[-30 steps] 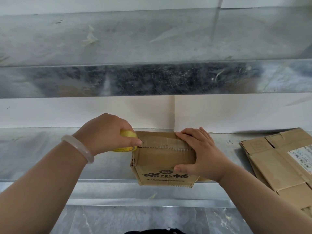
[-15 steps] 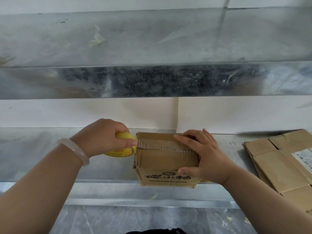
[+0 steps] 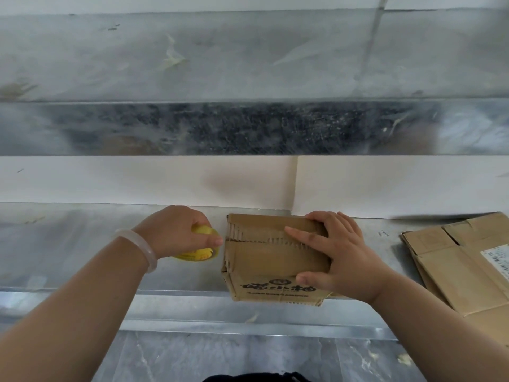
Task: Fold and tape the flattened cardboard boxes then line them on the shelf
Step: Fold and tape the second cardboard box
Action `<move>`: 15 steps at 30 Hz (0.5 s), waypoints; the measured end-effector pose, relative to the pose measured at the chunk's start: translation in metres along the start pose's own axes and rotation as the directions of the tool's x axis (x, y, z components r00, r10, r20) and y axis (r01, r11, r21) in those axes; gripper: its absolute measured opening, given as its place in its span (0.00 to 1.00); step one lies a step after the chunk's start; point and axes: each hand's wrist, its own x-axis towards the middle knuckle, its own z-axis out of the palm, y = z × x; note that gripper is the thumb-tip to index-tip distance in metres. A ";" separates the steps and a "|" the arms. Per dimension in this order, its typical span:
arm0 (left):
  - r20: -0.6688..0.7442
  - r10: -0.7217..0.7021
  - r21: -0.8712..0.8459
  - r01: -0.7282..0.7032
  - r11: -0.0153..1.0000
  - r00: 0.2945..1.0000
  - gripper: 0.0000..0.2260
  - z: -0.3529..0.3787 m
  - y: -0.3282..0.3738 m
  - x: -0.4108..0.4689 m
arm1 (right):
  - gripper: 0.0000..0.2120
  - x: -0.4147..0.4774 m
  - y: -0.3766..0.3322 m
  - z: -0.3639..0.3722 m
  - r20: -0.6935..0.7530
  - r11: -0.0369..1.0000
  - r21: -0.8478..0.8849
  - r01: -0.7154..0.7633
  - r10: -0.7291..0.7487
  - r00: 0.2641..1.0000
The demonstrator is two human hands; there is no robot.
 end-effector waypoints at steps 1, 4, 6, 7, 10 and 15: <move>-0.004 0.007 -0.022 -0.008 1.000 1.000 0.40 0.001 -0.002 0.001 | 0.34 0.000 0.000 -0.001 0.008 1.000 0.008 -0.008 0.008 1.000; 0.001 0.016 -0.056 -0.016 0.998 1.000 0.41 0.004 -0.005 0.004 | 0.33 0.001 -0.002 -0.005 0.050 0.999 0.021 -0.024 0.023 0.998; 0.022 0.012 -0.083 -0.010 0.996 1.000 0.42 0.006 -0.005 0.006 | 0.34 0.002 -0.005 -0.008 0.098 0.999 -0.008 -0.032 0.032 0.995; 0.034 0.011 -0.094 -0.007 0.996 0.999 0.43 0.008 -0.006 0.007 | 0.34 0.002 -0.006 -0.009 0.122 0.999 -0.035 -0.029 0.034 0.992; 0.062 0.010 -0.083 -0.005 0.997 0.998 0.40 0.012 -0.007 0.011 | 0.36 0.001 -0.008 -0.010 0.171 0.986 -0.164 -0.017 0.045 0.984; 0.085 0.019 -0.106 -0.010 0.994 0.996 0.38 0.017 -0.008 0.015 | 0.34 0.001 -0.027 -0.007 0.213 0.926 -0.376 0.041 0.043 0.976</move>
